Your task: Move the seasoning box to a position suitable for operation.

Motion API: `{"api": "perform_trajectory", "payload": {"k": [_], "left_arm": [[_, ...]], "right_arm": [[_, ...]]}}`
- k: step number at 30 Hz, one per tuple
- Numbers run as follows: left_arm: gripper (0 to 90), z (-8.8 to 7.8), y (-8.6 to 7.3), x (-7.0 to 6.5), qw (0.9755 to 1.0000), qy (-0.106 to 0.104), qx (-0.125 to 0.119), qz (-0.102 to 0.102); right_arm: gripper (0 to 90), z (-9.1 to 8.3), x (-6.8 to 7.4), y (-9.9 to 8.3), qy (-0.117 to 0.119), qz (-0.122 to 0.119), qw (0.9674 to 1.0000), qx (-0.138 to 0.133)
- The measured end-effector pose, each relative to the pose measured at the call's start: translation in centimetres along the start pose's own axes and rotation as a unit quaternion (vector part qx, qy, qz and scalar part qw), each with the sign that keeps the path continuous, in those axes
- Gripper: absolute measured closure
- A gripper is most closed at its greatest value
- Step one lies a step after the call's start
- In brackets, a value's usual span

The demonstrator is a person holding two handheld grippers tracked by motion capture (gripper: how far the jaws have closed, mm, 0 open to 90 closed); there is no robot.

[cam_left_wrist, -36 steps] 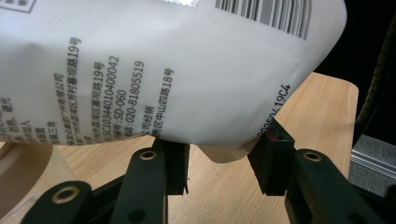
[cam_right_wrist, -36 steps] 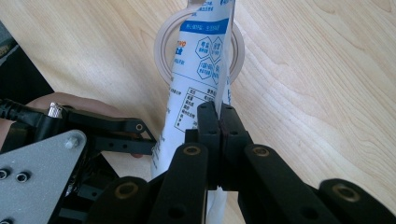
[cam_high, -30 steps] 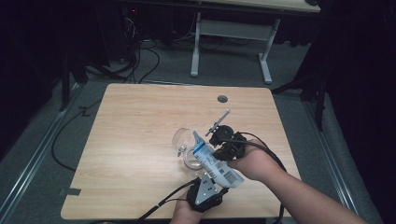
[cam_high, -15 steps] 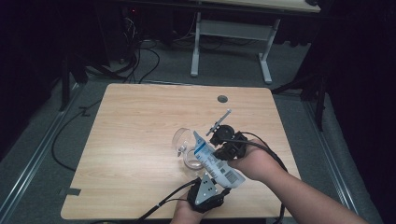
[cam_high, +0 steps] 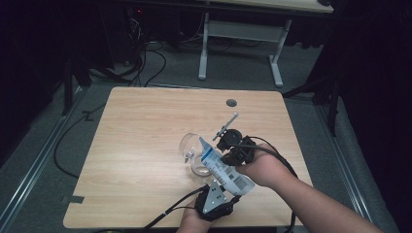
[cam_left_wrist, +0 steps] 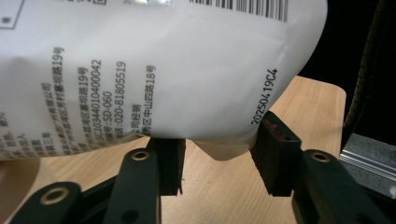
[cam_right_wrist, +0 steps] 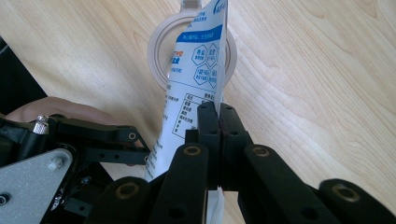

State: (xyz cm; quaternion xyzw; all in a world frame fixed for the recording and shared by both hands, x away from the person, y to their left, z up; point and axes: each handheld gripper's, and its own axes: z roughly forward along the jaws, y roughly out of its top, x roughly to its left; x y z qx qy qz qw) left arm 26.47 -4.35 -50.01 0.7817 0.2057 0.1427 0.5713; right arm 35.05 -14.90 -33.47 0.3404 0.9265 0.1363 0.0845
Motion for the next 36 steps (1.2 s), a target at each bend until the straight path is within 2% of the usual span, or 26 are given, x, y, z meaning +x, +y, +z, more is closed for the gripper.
{"api": "perform_trajectory", "payload": {"k": [3,36], "left_arm": [[59.9,-0.02,0.17,0.11,1.0,-0.002,-0.002,-0.007],[59.8,-0.06,0.47,0.15,1.0,-0.003,-0.001,-0.008]], "right_arm": [[90.0,-0.14,-0.06,0.05,0.001,0.001,1.0,-0.003],[89.7,0.07,0.06,0.44,0.004,-0.008,1.0,-0.005]]}}
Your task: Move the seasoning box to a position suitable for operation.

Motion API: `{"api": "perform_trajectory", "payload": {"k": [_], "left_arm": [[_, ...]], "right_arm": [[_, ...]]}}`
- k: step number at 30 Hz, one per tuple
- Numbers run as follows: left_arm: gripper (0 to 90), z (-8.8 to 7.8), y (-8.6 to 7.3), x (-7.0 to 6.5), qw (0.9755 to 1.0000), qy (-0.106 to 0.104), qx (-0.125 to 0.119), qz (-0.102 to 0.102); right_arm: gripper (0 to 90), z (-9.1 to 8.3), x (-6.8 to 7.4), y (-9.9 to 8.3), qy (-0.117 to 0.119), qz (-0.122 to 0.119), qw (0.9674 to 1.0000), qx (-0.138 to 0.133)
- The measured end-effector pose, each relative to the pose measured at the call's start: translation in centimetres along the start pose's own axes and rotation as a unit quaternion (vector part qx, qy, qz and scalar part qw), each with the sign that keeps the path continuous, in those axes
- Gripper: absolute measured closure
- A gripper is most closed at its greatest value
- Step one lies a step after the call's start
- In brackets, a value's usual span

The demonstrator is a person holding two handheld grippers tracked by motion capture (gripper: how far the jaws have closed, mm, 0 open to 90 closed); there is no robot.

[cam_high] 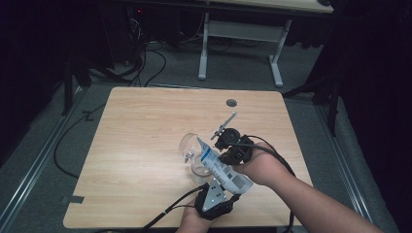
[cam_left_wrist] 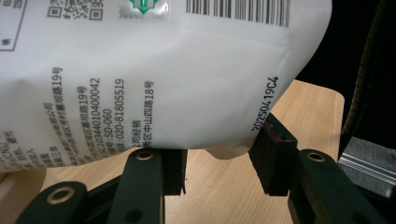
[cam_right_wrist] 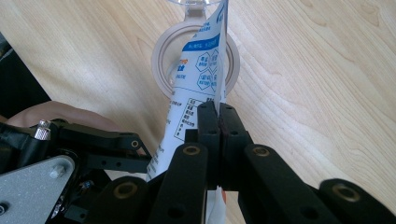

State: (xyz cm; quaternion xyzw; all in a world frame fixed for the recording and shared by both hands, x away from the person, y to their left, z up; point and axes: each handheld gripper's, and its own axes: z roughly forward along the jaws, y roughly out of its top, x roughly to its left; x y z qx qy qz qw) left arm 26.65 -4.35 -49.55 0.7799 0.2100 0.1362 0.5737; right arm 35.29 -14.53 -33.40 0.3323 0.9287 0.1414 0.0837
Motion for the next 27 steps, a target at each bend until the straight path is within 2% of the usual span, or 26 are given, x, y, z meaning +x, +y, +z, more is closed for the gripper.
{"api": "perform_trajectory", "payload": {"k": [27], "left_arm": [[59.9,-0.24,0.35,0.18,1.0,-0.006,-0.005,-0.006]], "right_arm": [[89.7,-0.28,-0.02,0.26,0.0,-0.002,1.0,-0.005]]}}
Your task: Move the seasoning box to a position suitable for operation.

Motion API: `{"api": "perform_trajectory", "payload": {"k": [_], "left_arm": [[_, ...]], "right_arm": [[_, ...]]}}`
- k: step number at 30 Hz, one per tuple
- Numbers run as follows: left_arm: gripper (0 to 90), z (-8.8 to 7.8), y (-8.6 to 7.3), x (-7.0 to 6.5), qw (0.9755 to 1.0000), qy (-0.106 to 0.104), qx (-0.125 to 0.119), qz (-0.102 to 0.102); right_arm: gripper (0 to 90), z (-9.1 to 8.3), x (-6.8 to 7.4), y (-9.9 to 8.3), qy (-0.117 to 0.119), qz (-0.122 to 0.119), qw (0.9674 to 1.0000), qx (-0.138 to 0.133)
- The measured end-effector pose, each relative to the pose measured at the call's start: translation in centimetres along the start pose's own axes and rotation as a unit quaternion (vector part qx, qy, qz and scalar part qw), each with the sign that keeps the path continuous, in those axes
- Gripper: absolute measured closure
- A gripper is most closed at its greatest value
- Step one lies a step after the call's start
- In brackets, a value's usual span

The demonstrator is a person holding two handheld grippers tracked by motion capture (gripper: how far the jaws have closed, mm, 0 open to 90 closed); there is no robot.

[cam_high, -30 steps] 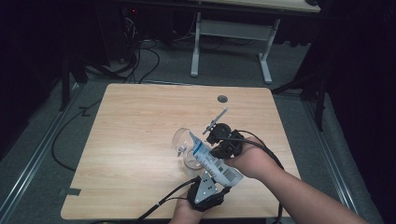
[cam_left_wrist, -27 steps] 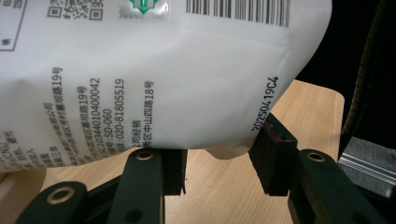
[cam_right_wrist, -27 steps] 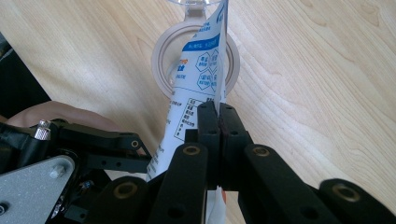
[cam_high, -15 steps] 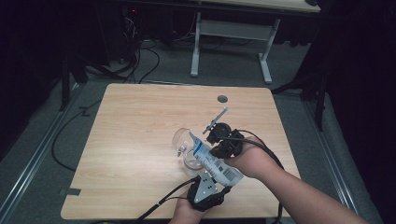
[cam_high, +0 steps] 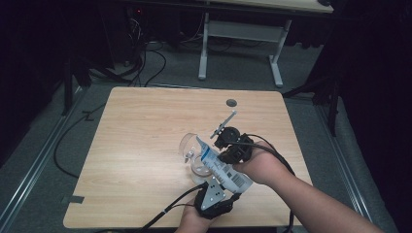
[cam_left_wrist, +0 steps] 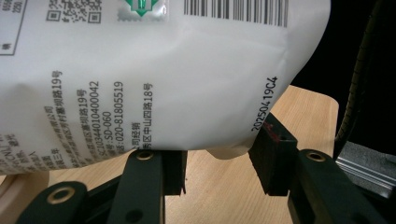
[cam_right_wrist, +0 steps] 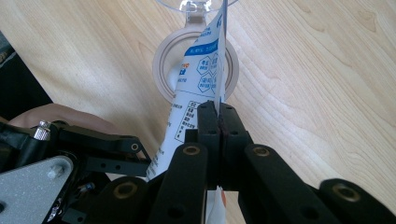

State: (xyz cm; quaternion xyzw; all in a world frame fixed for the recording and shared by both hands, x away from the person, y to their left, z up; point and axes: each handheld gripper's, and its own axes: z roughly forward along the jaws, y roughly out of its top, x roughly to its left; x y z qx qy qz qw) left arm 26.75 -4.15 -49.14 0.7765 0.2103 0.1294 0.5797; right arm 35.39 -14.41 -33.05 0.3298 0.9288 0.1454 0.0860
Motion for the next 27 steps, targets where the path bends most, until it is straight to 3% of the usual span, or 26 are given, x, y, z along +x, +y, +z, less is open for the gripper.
{"api": "perform_trajectory", "payload": {"k": [27], "left_arm": [[60.0,0.03,0.05,-0.08,1.0,-0.005,-0.002,-0.003]], "right_arm": [[89.6,0.06,0.01,0.01,0.004,-0.005,1.0,0.001]]}}
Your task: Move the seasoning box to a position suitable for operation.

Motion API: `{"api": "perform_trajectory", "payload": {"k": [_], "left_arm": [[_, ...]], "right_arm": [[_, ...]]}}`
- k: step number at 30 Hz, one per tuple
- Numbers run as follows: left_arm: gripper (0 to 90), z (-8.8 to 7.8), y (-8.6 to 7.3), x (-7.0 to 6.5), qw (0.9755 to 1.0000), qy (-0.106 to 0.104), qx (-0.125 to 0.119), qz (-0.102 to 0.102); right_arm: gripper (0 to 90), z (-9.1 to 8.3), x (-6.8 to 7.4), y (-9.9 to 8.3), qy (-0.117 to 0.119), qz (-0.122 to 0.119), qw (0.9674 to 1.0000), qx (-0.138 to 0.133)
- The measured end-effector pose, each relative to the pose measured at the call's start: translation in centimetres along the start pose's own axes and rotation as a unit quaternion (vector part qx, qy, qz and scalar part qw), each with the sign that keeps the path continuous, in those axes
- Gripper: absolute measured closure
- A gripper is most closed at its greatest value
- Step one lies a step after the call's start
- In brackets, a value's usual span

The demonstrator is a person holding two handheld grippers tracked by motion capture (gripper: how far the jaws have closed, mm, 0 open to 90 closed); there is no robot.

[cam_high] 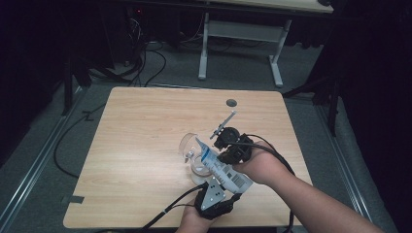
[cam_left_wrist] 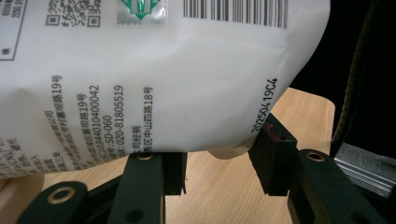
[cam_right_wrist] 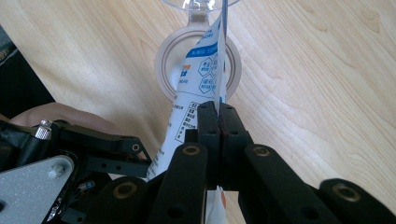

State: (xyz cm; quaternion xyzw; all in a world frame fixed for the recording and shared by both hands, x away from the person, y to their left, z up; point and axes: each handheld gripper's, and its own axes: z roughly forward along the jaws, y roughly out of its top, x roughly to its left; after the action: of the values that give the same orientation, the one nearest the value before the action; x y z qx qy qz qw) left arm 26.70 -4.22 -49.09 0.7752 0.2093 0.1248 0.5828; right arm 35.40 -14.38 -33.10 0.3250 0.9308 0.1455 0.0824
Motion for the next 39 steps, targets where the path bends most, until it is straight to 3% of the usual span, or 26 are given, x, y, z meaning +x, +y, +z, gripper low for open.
{"api": "perform_trajectory", "payload": {"k": [39], "left_arm": [[60.2,-0.18,0.23,0.18,0.9999,-0.001,-0.008,-0.008]], "right_arm": [[89.6,-0.22,0.14,0.31,-0.004,-0.003,1.0,-0.006]]}}
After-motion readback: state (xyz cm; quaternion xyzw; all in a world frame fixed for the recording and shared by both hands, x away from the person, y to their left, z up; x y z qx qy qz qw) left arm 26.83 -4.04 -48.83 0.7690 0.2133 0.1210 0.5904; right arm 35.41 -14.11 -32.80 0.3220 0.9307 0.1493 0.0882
